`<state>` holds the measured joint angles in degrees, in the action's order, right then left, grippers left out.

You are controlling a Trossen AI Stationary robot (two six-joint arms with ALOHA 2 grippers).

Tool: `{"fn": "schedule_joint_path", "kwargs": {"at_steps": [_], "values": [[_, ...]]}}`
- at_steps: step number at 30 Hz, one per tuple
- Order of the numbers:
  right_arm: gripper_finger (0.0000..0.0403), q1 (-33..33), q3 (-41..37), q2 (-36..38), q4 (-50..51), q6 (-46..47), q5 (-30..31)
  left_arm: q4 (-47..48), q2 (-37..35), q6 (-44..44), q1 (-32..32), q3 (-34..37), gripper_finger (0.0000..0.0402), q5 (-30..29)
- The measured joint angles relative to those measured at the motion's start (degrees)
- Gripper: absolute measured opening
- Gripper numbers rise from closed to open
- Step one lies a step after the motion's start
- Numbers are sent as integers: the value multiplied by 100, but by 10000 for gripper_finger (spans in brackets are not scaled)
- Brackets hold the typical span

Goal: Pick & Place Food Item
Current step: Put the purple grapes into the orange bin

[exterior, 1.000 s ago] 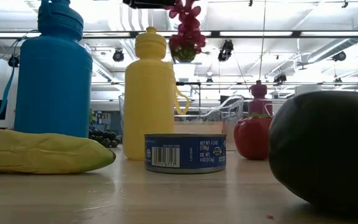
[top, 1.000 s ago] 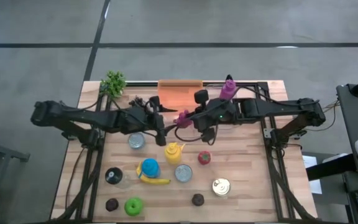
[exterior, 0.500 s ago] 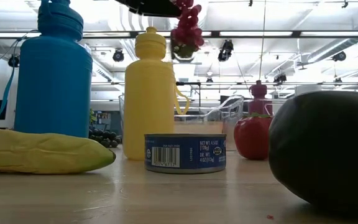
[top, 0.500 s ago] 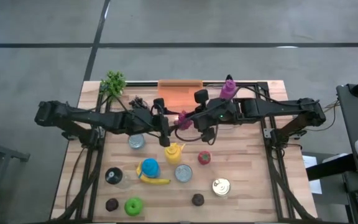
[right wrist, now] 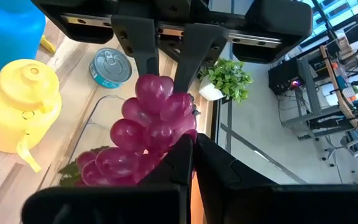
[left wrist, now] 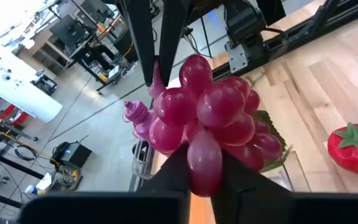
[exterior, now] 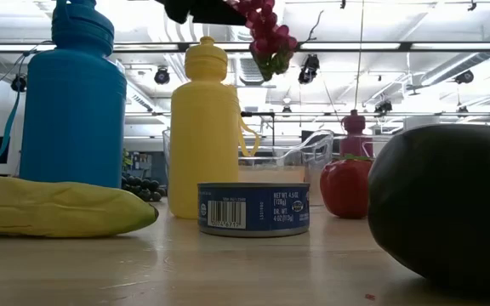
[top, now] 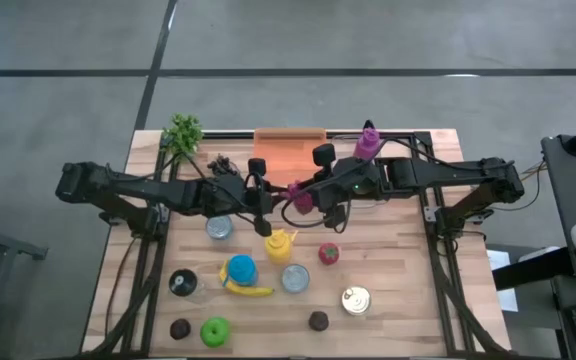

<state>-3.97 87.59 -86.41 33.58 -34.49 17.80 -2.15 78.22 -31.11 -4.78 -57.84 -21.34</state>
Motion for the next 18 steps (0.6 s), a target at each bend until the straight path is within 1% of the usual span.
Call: {"fn": "schedule_joint_path", "kwargs": {"at_steps": [6, 14, 18], "values": [[8, 0, 2, 0, -9, -1, 2, 2, 0, 0, 0, -2, 7, 0], [8, 0, 2, 1, -5, 6, 4, -22, 0, 152, 0, 0, 3, 2], [8, 0, 2, 2, -5, 171, 7, -105, 0, 217, 0, 0, 2, 2]]}}
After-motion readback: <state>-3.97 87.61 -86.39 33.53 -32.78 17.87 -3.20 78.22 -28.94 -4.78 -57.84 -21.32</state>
